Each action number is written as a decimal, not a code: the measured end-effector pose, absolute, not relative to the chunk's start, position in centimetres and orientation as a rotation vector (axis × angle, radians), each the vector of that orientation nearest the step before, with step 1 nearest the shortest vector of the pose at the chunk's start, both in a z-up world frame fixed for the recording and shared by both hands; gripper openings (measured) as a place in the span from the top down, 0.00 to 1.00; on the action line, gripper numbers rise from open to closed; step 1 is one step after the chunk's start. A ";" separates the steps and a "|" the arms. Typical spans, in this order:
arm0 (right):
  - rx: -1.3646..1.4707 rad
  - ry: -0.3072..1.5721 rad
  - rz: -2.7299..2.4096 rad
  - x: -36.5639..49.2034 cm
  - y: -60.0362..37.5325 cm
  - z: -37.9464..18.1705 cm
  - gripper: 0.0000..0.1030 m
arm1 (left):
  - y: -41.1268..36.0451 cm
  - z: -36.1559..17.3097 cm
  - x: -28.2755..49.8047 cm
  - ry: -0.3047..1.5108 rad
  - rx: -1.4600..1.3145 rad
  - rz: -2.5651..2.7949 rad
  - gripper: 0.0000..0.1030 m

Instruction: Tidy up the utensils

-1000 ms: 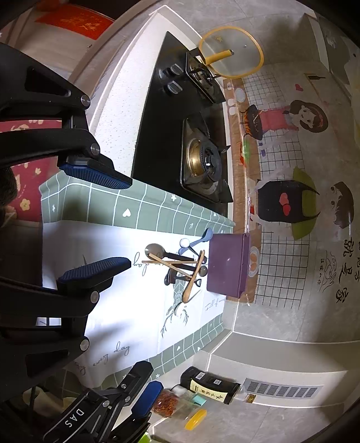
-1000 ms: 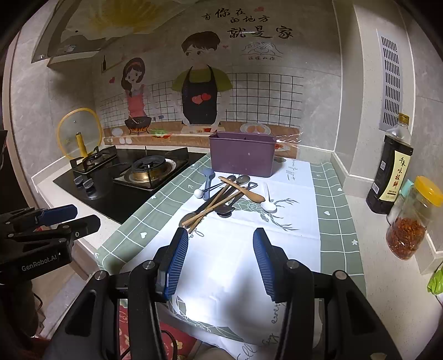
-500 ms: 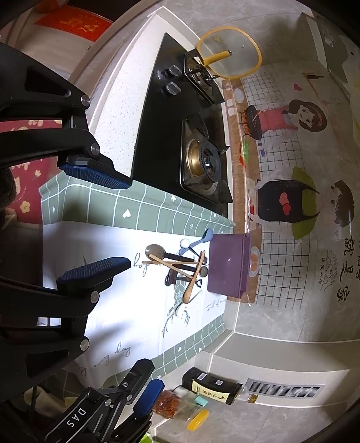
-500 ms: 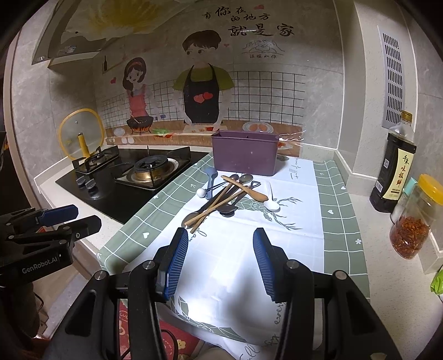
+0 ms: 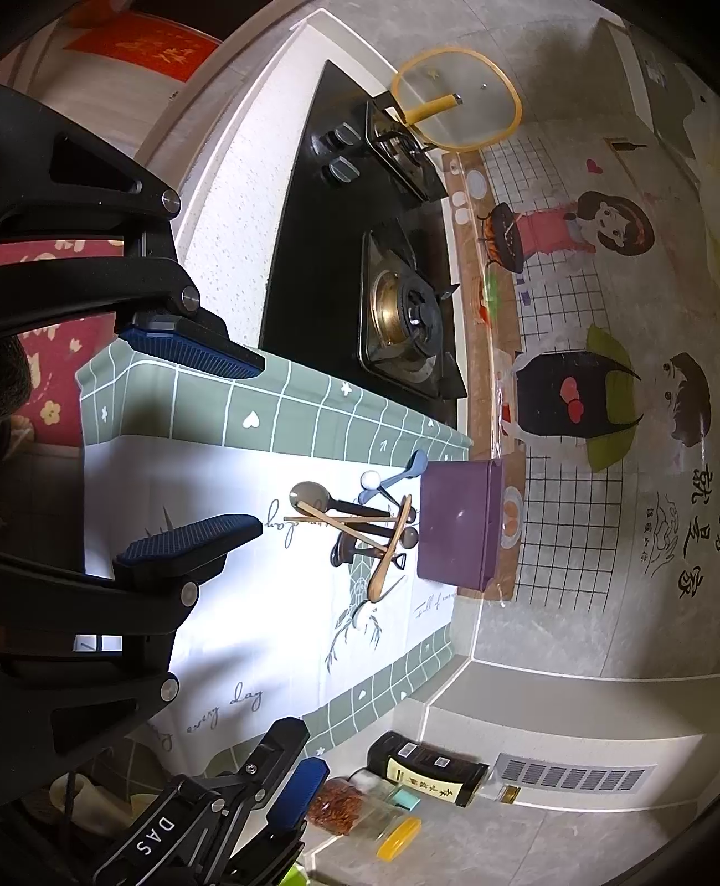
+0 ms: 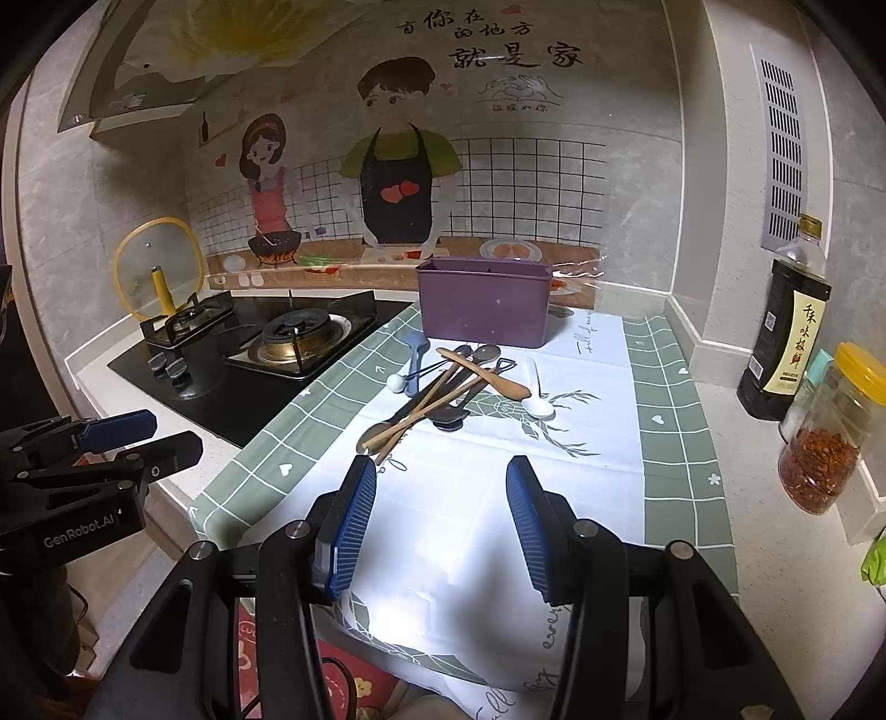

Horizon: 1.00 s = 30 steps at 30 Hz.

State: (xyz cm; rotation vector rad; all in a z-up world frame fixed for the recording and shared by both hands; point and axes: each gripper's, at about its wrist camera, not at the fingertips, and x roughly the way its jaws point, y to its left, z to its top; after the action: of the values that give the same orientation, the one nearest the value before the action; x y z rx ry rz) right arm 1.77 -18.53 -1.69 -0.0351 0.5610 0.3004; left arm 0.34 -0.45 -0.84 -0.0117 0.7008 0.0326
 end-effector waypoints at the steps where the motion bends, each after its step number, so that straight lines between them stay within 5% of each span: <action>1: -0.034 0.562 0.300 1.8 -18.5 -1.7 0.55 | -0.5 -0.8 0.4 0.701 -0.012 0.033 0.49; 30: -0.037 0.575 0.283 2.3 -18.0 -1.6 0.55 | 0.7 -1.6 1.4 0.733 -0.029 0.000 0.49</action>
State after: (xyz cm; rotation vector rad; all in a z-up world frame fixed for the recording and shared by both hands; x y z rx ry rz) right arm 2.34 -18.03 -1.59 -0.0368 0.5751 0.2828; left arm 1.41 0.74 -1.62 -0.0293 0.7326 0.0004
